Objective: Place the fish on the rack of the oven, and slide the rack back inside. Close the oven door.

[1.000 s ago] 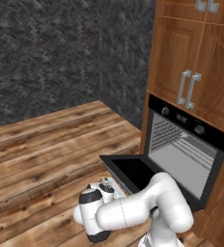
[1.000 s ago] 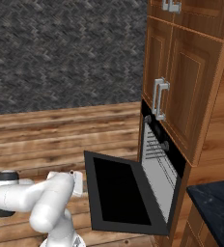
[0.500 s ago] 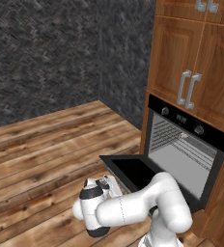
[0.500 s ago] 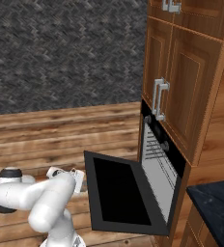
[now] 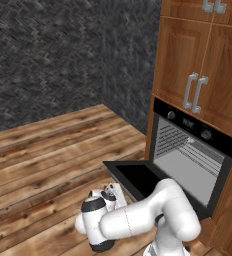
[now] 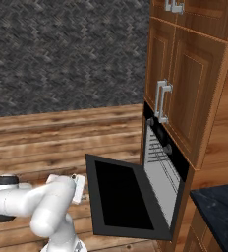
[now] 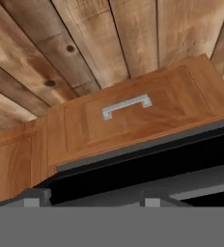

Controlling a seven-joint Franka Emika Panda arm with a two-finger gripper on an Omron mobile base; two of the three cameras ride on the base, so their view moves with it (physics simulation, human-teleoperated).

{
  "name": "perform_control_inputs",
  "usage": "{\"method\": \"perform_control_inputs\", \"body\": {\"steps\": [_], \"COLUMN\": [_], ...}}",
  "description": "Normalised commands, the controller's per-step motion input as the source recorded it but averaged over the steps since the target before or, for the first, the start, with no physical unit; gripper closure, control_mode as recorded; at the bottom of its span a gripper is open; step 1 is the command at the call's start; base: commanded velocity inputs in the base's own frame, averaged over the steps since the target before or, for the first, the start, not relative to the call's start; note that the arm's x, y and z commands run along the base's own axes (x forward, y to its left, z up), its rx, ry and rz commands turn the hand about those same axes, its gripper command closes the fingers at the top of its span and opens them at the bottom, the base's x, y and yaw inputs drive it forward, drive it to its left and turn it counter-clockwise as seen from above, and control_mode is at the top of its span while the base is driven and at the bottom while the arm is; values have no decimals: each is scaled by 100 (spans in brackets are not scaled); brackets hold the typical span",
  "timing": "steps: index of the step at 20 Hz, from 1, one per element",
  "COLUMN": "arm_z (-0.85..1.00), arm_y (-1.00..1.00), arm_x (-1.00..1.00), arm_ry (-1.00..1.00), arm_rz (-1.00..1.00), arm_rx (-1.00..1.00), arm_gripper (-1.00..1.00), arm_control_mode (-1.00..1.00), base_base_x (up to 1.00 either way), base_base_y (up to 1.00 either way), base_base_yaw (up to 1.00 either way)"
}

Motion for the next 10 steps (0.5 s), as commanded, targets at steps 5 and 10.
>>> {"method": "perform_control_inputs", "body": {"steps": [5,10], "arm_z": [-100,-100], "arm_y": [11,42], "arm_x": [-30,0], "arm_ry": [-17,-9], "arm_rz": [-1,0], "arm_rx": [-23,-25], "arm_gripper": [-100,-100], "arm_control_mode": [-100,-100], "base_base_x": [0,0], "base_base_y": [0,0], "base_base_yaw": [0,0]}}
